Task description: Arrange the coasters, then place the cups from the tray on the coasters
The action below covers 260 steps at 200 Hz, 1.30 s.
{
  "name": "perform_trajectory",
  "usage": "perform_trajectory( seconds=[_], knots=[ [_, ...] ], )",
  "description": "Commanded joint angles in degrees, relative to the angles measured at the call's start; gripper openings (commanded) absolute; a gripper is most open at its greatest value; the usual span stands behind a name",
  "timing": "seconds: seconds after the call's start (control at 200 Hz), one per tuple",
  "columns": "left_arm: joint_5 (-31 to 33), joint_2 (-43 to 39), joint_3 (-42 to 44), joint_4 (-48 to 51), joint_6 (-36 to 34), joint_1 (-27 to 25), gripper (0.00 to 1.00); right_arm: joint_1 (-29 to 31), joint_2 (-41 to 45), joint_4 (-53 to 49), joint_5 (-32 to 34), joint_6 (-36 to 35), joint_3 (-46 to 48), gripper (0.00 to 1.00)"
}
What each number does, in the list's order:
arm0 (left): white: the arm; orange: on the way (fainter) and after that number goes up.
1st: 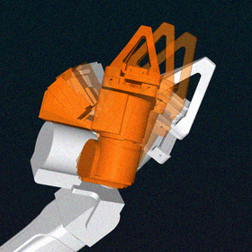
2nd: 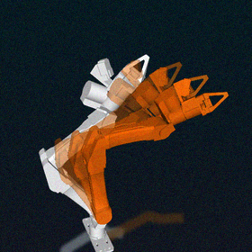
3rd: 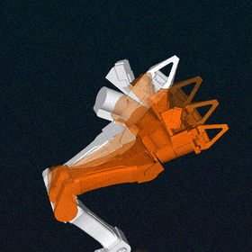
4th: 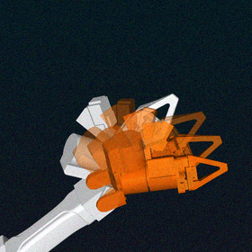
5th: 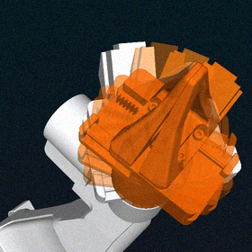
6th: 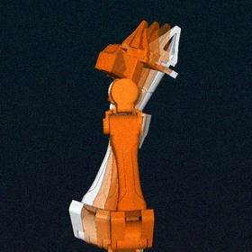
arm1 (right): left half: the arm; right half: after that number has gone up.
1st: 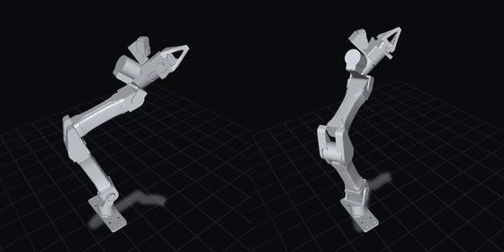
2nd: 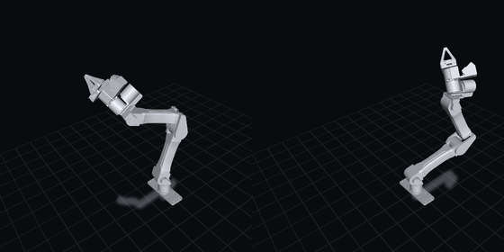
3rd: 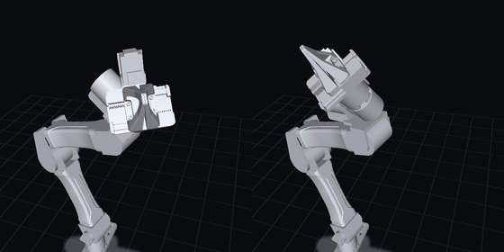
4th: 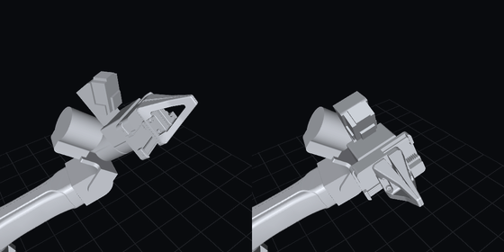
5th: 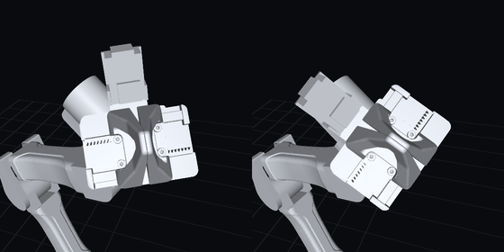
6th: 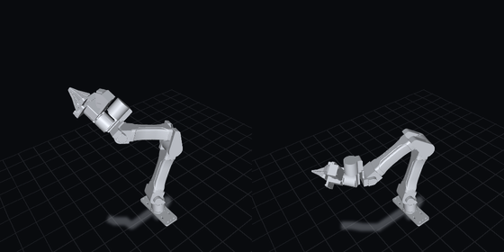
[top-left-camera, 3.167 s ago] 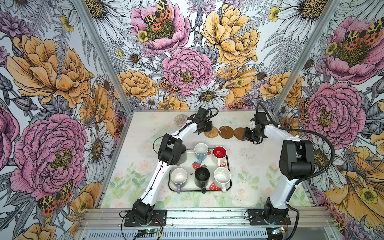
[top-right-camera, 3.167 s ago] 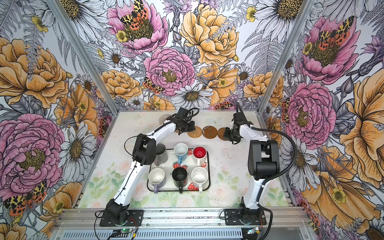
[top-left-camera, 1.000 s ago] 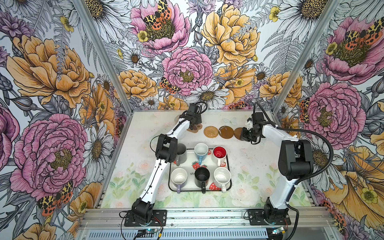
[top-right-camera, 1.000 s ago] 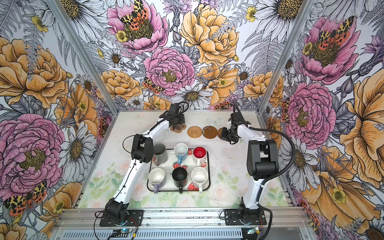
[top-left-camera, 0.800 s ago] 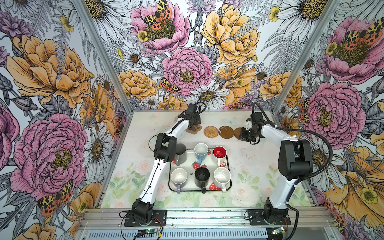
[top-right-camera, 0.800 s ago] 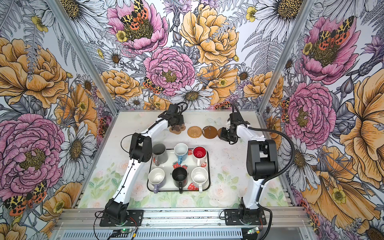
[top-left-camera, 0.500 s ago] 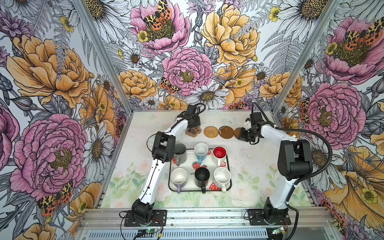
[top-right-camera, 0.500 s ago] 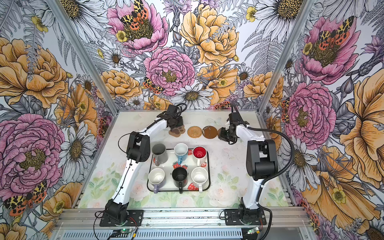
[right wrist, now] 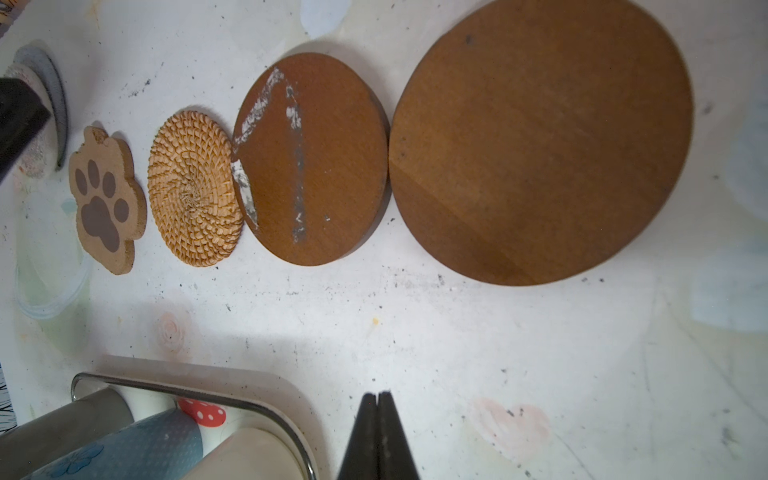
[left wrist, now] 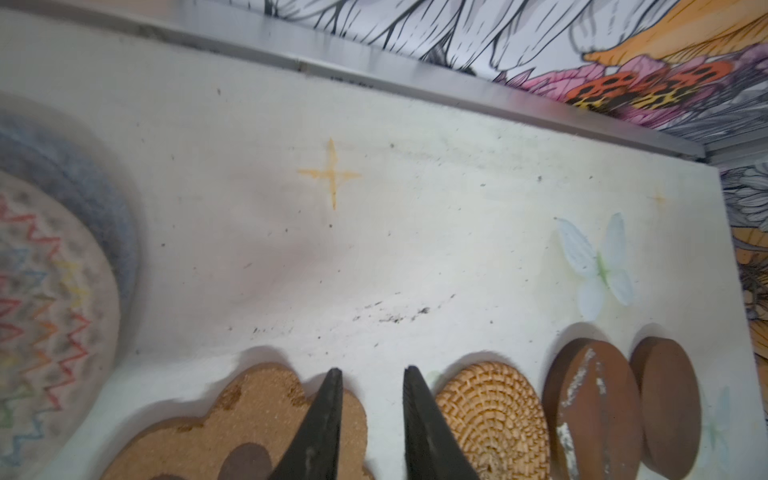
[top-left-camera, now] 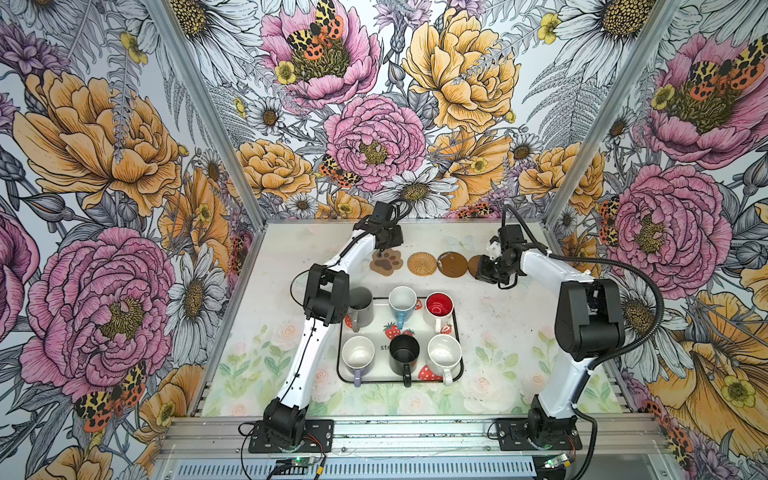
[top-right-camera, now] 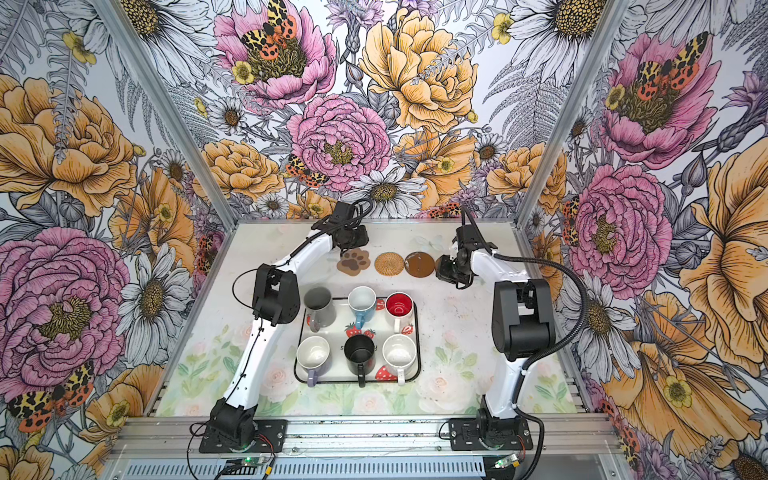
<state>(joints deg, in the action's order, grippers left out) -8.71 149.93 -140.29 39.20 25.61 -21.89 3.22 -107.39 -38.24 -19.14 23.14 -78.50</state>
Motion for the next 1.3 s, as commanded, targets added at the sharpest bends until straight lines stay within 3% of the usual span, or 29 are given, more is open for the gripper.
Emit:
perform_trajectory(
  seconds=[0.0, 0.32, 0.57, 0.645, 0.805, 1.141, 1.296],
  knots=[
    [-1.1, -7.2, -0.4, 0.3, -0.6, 1.1, 0.3, 0.7, 1.3, 1.1, 1.5, 0.7, -1.6, 0.0],
    [6.1, -25.6, 23.7, 4.0, -7.6, 3.6, 0.42, 1.0, 2.8, 2.3, 4.3, 0.1, -1.0, 0.0],
    [10.2, -31.7, 40.6, 6.2, -7.1, 6.9, 0.47, 1.2, 5.0, 4.0, 5.5, -0.2, 3.5, 0.0],
    [12.7, -32.2, 43.1, 6.1, -5.8, 6.8, 0.53, 1.3, 5.2, 4.6, 4.7, -0.1, 4.0, 0.0],
    [13.9, -29.4, 41.4, 6.0, -5.7, 5.7, 0.57, 1.7, 6.0, 7.0, 3.6, 0.4, 5.5, 0.0],
    [9.9, -18.7, 30.1, 5.4, -5.7, 2.9, 0.6, 2.8, 8.1, 10.1, 2.0, 1.7, 8.9, 0.0],
    [11.6, -14.8, 25.3, 5.4, -5.2, 2.0, 0.6, 2.8, 9.8, 11.2, 0.8, 2.0, 10.8, 0.0]
  ],
)
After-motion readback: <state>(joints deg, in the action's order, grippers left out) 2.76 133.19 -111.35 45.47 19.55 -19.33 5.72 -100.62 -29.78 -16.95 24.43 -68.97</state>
